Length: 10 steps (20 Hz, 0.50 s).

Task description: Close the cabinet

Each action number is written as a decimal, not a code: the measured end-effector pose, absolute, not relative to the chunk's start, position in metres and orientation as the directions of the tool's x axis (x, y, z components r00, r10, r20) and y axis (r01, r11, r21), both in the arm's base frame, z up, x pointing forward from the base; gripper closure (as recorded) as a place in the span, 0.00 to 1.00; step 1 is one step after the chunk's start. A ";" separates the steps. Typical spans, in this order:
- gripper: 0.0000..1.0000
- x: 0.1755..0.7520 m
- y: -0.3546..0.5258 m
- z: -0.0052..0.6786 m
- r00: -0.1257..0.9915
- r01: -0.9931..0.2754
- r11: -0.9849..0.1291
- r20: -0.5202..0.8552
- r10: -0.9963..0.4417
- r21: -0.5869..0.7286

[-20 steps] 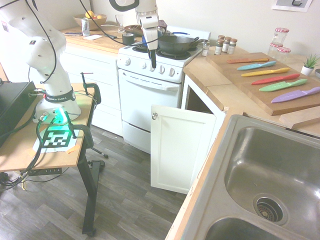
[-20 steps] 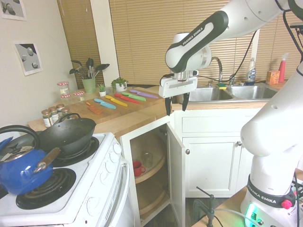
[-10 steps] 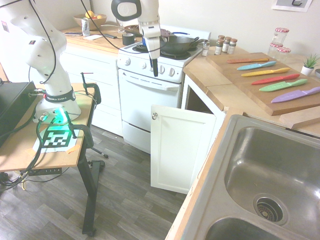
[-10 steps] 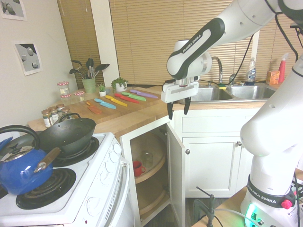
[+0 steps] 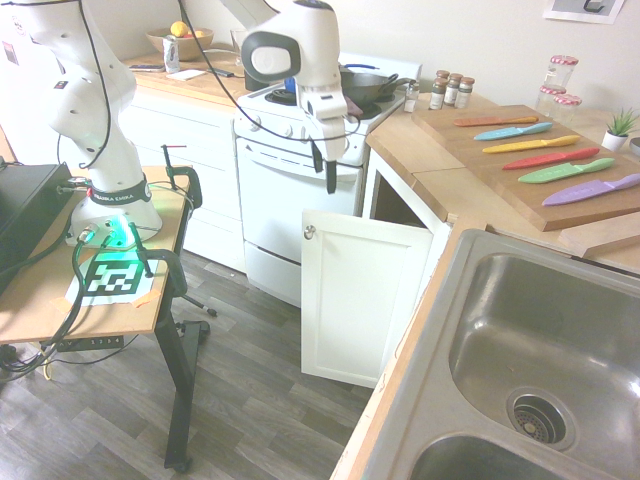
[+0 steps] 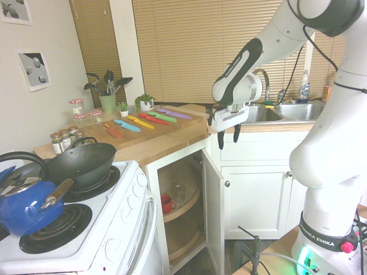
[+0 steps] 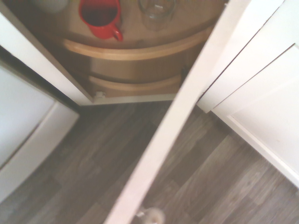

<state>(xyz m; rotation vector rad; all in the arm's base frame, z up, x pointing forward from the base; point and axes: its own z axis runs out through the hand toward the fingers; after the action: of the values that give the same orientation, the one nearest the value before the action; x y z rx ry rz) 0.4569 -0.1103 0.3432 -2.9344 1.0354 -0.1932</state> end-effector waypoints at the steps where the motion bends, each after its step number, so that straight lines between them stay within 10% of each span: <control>1: 0.00 0.461 -0.115 0.338 0.777 -0.618 -0.784 0.108 -0.620 -0.060; 10: 0.00 0.502 -0.138 0.289 0.815 -0.573 -0.820 0.096 -0.571 -0.009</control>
<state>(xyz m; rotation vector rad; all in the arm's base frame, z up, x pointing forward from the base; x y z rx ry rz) 0.5023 -0.1384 0.2886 -3.0119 0.9493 -0.1488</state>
